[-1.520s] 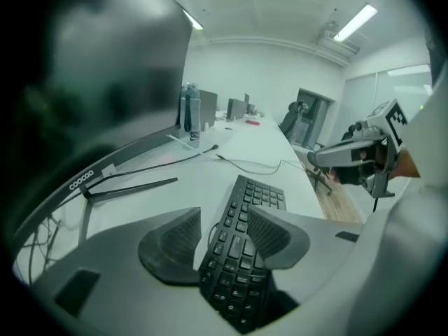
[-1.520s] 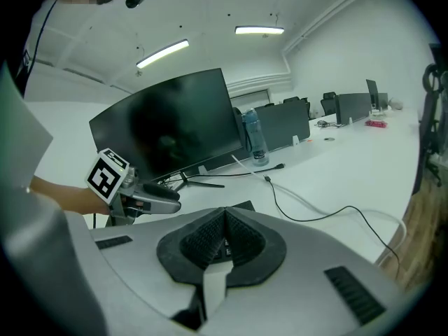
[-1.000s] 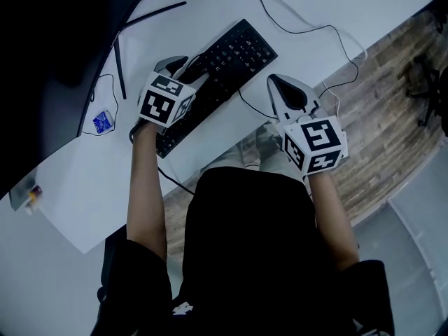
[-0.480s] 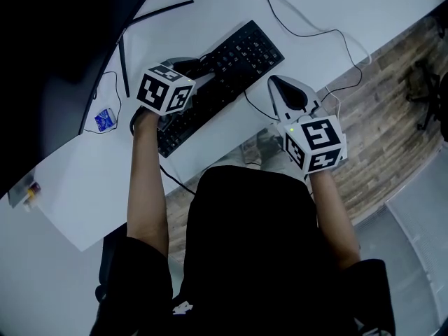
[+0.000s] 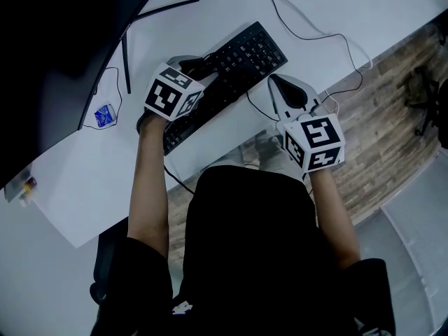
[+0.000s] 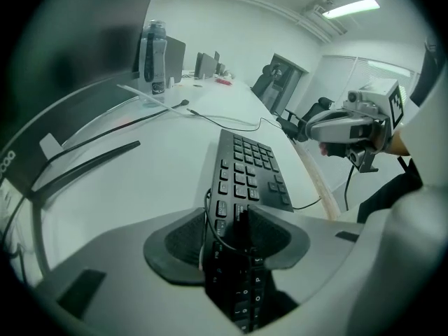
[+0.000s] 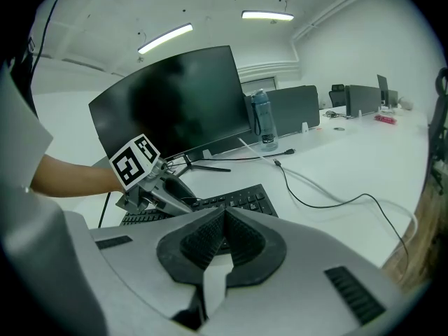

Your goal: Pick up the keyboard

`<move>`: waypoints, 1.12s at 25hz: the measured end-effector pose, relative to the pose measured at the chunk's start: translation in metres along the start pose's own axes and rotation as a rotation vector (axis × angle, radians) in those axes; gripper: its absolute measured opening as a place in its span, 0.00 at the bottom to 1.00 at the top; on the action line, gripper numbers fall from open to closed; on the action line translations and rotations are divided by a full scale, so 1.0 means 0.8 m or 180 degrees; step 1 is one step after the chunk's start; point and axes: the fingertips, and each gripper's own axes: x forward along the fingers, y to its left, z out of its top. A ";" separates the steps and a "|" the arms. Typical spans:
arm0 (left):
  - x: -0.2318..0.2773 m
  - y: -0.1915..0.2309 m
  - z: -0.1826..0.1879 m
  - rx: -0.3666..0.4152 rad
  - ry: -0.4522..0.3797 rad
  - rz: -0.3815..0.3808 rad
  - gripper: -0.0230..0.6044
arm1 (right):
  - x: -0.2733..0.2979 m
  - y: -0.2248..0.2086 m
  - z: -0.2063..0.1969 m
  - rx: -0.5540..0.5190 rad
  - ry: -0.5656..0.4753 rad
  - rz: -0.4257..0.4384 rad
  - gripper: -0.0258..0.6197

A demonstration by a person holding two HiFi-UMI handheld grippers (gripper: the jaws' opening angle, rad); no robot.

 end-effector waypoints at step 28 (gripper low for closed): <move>-0.018 -0.013 0.010 0.0388 0.0059 0.0484 0.34 | 0.017 -0.007 -0.002 -0.0113 0.0097 0.0096 0.05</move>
